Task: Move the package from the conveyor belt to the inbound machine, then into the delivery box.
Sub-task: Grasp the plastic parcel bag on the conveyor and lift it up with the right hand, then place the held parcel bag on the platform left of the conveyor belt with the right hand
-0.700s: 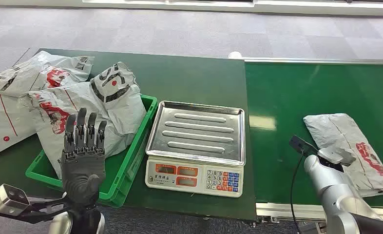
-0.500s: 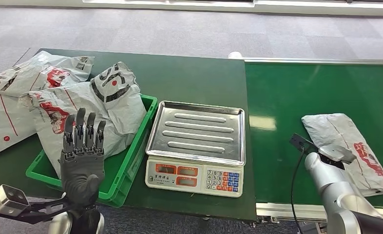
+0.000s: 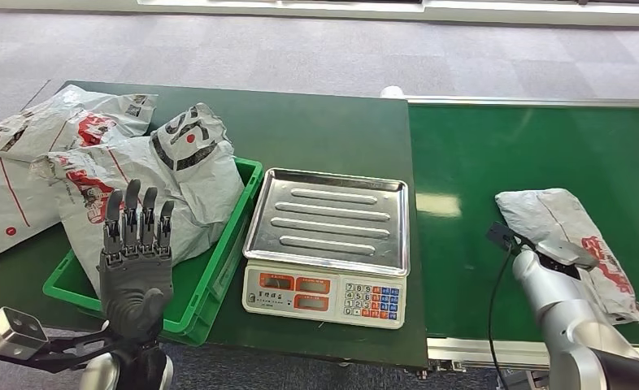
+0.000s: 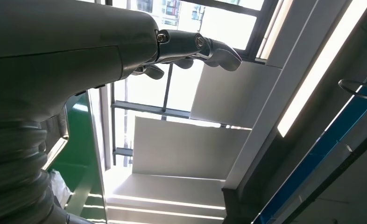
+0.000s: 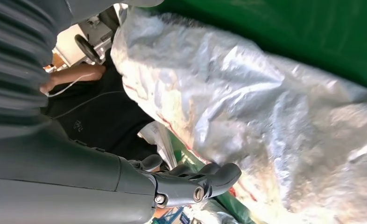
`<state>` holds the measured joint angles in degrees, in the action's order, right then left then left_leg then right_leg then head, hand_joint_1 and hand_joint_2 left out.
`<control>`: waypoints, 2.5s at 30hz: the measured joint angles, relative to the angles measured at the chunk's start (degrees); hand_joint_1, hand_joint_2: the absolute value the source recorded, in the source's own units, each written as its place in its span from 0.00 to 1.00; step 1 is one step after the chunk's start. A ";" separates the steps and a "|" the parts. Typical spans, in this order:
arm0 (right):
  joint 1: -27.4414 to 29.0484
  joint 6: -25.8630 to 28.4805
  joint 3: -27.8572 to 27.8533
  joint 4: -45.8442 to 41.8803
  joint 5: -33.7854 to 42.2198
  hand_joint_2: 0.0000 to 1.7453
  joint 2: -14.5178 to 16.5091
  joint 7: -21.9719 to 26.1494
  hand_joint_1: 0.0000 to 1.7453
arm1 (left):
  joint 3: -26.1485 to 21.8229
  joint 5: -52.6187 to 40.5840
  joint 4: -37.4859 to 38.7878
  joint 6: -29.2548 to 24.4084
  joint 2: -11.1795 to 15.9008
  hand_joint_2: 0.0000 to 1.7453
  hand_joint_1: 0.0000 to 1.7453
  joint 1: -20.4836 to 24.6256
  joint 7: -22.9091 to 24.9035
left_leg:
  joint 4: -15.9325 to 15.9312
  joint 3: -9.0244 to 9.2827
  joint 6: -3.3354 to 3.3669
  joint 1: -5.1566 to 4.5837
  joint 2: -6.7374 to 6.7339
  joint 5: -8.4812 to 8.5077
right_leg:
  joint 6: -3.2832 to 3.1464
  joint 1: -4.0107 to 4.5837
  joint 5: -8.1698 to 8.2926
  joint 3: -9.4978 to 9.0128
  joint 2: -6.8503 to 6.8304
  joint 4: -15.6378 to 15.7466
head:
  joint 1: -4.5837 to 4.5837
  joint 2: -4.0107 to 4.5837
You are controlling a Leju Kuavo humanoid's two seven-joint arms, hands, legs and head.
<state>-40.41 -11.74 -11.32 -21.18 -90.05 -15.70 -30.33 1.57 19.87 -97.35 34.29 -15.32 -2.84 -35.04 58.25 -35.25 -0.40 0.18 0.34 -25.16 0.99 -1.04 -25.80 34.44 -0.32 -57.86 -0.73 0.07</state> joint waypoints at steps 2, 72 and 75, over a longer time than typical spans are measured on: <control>-0.35 -1.17 0.00 0.27 0.02 1.00 -0.62 0.89 0.00 | 0.00 0.01 0.02 0.00 0.00 1.00 0.00 0.00 -0.09 | 0.00 0.00 0.00 0.00 0.00 0.00 | 0.00 0.00 0.00 0.00 0.00 0.00 | -0.01 0.00; -3.68 33.76 21.39 -28.40 0.32 1.00 3.90 18.82 1.00 | -1.26 3.62 -3.91 -2.80 0.00 1.00 0.00 -0.71 1.71 | -0.01 -0.05 -0.11 0.17 -0.05 0.08 | -0.04 0.17 0.06 -0.01 0.10 -0.04 | 0.01 0.00; -3.54 30.88 24.50 -30.99 1.25 1.00 8.34 26.16 1.00 | -1.03 3.48 -3.01 -1.75 0.08 1.00 0.00 -0.25 1.26 | -0.02 0.11 -0.21 0.17 -0.53 0.00 | -0.13 0.17 0.12 0.09 0.63 -0.04 | -0.01 0.00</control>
<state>-43.96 19.14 13.18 -52.17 -88.80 -7.36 -4.18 0.55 23.35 -100.36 32.55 -15.25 -3.10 -33.78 58.23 -35.14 -0.61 0.35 -0.19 -25.15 0.85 -0.87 -25.68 34.52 0.32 -57.91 -0.73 0.07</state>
